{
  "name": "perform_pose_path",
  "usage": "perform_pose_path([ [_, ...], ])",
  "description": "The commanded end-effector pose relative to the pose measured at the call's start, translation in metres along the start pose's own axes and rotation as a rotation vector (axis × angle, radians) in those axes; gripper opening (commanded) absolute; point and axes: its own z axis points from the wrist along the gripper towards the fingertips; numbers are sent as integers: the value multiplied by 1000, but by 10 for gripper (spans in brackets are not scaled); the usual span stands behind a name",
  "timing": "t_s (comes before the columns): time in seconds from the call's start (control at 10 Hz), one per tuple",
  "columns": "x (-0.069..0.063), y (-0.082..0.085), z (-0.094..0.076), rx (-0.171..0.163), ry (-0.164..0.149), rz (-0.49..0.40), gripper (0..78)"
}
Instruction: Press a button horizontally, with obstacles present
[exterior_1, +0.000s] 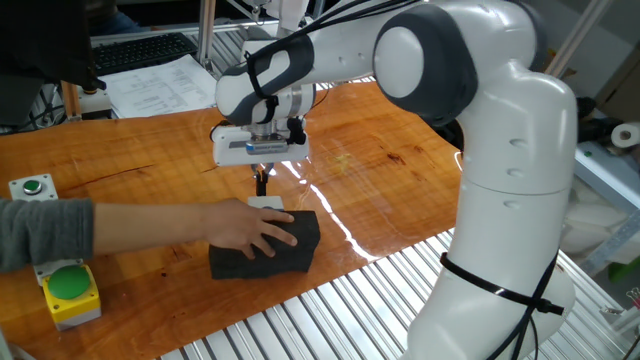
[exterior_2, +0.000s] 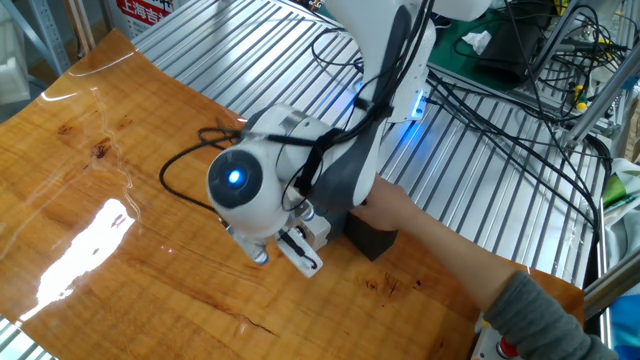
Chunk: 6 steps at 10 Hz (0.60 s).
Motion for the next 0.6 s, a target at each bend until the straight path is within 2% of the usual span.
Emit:
perform_pose_path([
  [0.1,-3,0,3,8,43,0,0],
  [0.4,-3,0,3,-4,76,-7,0],
  [0.6,-3,0,3,-3,82,-9,0],
])
